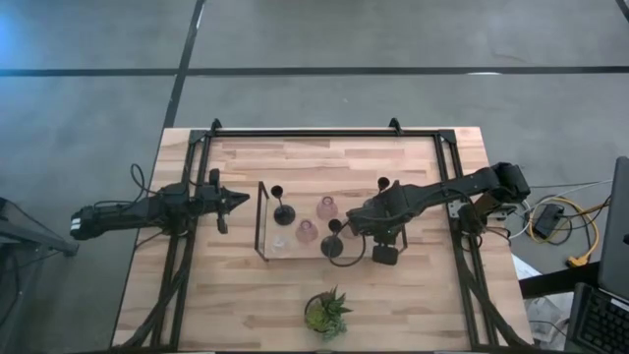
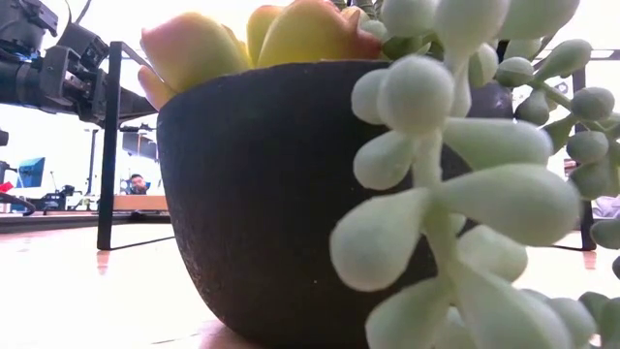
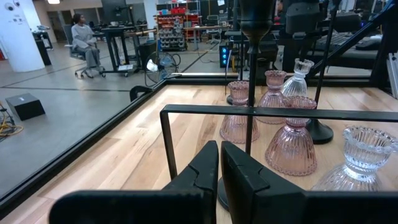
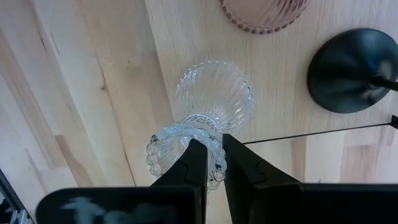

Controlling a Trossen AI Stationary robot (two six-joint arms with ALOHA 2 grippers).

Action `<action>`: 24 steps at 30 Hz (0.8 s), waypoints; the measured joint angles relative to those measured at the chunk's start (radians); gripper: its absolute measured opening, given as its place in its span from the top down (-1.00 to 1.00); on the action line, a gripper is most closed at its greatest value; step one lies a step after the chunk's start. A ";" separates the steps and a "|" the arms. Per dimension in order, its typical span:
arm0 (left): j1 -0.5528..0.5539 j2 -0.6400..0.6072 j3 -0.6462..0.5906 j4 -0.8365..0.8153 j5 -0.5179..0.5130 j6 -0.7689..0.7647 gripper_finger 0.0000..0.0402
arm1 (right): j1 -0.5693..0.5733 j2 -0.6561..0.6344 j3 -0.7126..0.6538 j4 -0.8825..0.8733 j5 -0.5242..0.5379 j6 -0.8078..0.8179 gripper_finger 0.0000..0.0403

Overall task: Pick & Place candle stick holders
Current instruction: Put the transparent glass candle holder on the shelf

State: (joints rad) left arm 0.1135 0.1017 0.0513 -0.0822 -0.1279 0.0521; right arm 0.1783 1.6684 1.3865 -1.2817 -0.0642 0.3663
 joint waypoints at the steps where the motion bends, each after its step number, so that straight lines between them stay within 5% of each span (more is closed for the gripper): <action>1: 0.000 0.000 0.000 0.000 0.000 0.000 0.88 | 0.000 0.000 0.000 0.000 0.000 0.000 0.91; 13: 0.000 0.000 0.000 0.000 0.000 0.000 0.88 | 0.000 0.000 -0.001 0.000 0.001 -0.005 0.90; 24: 0.000 0.000 0.000 0.000 0.000 0.000 0.88 | 0.000 0.005 -0.007 0.001 0.018 -0.003 0.64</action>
State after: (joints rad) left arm 0.1138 0.1017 0.0513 -0.0822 -0.1276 0.0521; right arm 0.1783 1.6733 1.3799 -1.2804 -0.0467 0.3634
